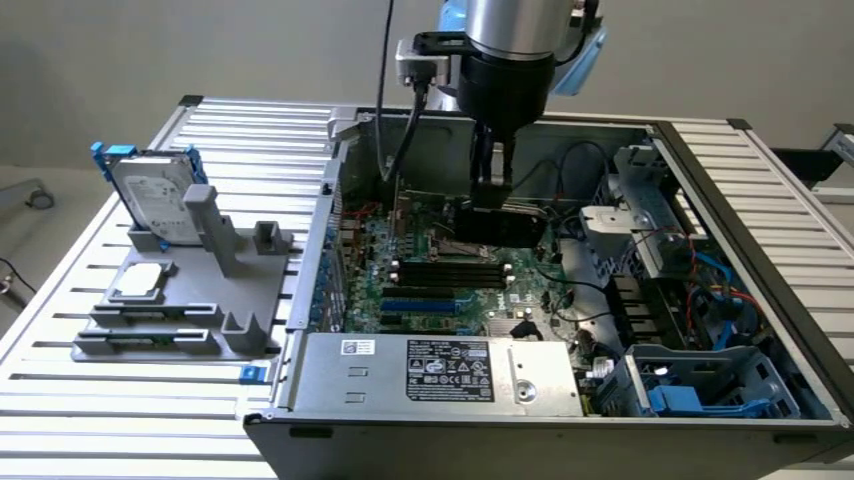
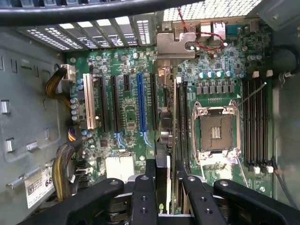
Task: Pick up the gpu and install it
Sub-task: 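Insert the gpu into the slot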
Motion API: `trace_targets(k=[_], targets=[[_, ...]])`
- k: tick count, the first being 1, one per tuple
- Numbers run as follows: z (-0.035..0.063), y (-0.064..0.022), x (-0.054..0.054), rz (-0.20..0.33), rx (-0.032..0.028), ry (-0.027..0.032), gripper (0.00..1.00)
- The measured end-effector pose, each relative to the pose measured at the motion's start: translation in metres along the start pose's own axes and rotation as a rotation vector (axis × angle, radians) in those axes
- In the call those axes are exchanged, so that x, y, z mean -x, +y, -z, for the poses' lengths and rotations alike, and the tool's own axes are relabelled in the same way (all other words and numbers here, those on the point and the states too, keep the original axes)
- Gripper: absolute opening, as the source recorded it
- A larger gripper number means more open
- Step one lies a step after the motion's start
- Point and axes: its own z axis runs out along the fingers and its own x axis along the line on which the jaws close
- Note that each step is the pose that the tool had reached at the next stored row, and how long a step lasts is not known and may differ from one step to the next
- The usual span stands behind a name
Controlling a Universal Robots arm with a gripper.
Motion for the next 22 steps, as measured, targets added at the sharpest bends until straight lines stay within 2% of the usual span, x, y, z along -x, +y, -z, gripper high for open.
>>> trace_targets(k=[4, 9, 14, 22], targets=[[-0.0039, 0.0053, -0.003, 0.007, -0.0038, 0.0001, 0.27], [-0.0084, 0.0192, -0.011, 0.007, -0.0196, -0.0008, 0.27], [-0.0118, 0.0275, -0.020, 0.007, -0.0286, -0.0012, 0.27], [-0.0179, 0.0382, -0.031, 0.008, -0.0335, -0.0014, 0.27]])
